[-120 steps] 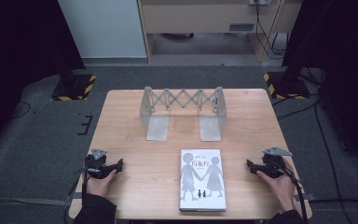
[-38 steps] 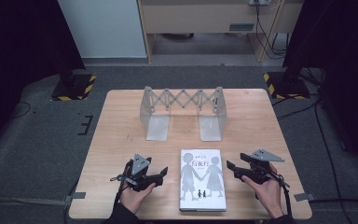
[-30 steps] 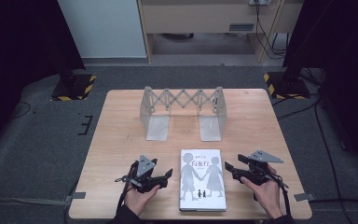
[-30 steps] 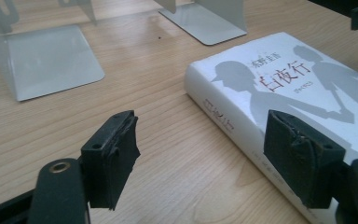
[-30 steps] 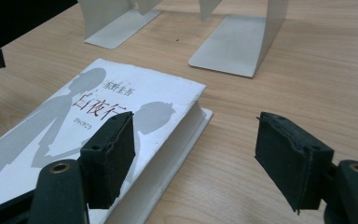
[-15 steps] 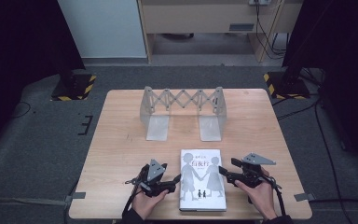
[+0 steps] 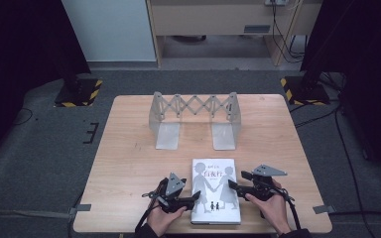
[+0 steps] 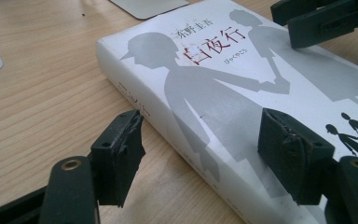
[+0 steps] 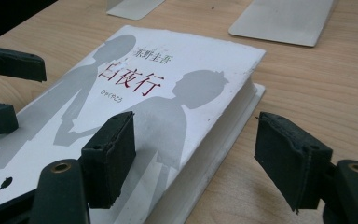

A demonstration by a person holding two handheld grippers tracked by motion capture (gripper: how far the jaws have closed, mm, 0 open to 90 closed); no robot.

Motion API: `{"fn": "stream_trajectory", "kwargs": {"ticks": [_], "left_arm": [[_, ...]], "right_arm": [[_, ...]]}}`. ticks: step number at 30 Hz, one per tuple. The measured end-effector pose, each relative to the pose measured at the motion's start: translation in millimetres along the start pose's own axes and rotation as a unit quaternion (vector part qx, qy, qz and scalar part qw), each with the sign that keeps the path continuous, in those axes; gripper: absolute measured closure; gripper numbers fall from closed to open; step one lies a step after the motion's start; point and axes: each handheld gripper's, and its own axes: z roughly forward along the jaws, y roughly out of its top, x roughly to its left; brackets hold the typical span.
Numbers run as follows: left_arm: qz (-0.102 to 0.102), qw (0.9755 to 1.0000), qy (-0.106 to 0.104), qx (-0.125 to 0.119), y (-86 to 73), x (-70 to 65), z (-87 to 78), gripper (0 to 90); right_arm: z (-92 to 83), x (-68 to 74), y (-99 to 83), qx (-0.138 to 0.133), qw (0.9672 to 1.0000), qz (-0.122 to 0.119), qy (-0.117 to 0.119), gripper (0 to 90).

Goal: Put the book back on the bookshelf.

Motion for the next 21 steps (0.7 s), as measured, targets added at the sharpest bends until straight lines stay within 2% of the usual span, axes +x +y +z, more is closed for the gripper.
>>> {"fn": "stream_trajectory", "kwargs": {"ticks": [7, 16, 21], "left_arm": [[-0.003, 0.9999, -0.015, -0.002, 0.3, -1.2, 3.6, 30.0], [-0.013, 0.9992, -0.037, -0.005, 0.7, -2.3, 8.0, 33.2], [-0.015, 0.9991, -0.040, -0.005, 0.6, -2.7, 8.3, 34.8]], "right_arm": [[4.0, 0.1, -0.9, -0.002, 0.9999, 0.007, 0.010, 28.0], [10.3, 0.2, -1.2, -0.001, 0.9993, 0.027, 0.026, 26.7], [12.6, 0.9, -1.9, -0.003, 0.9991, 0.030, 0.029, 26.4]]}}
